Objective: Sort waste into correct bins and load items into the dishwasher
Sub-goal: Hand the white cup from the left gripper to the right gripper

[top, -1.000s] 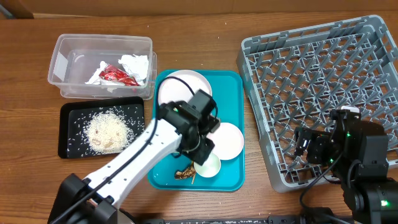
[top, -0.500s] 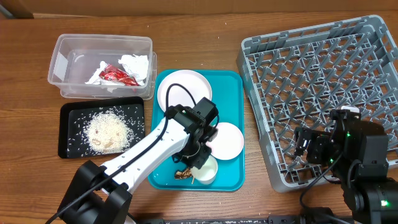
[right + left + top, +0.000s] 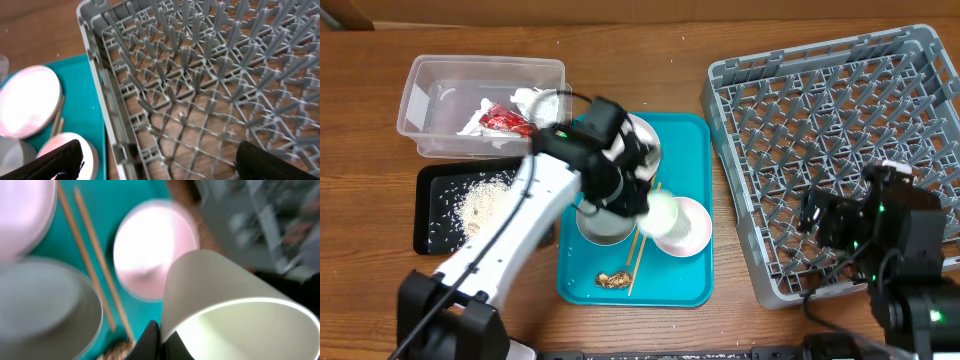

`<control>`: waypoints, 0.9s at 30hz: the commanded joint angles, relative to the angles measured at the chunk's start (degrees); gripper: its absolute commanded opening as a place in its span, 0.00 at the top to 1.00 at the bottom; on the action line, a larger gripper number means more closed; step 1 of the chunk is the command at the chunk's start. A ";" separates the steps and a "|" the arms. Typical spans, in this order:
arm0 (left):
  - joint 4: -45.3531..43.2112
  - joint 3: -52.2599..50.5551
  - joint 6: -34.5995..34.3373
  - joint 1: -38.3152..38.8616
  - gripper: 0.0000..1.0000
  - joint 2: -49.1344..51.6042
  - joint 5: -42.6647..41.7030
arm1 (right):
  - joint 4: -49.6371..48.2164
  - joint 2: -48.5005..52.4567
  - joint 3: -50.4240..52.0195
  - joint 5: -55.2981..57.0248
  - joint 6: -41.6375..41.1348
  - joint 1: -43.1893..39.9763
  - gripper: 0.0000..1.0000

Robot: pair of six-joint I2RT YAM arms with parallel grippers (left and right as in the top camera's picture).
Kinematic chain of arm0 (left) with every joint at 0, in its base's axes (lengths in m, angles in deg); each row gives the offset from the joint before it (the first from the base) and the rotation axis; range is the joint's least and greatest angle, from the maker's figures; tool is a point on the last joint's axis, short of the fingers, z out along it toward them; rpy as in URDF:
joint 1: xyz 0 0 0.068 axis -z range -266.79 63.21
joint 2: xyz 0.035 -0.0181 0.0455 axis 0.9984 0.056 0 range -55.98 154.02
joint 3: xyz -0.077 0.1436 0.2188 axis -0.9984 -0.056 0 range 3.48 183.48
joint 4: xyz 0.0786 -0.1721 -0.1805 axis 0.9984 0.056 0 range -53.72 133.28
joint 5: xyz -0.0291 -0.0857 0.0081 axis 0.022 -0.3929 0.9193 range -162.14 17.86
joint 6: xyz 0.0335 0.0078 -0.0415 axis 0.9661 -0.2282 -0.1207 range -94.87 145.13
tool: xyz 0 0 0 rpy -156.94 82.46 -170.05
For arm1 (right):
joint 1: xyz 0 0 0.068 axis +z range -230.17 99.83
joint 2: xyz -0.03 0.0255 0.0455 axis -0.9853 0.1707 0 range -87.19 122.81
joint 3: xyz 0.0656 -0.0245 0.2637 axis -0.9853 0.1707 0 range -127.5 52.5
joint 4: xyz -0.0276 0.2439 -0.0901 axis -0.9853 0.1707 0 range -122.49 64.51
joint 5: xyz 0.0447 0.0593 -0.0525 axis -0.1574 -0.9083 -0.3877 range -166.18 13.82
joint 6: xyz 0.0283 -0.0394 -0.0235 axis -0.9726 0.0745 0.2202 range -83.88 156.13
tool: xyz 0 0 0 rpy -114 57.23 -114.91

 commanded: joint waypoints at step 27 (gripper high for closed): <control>-28.41 1.07 -16.90 -7.63 0.96 14.78 -51.69 | -21.38 35.95 -1.53 -78.31 17.86 -2.69 0.00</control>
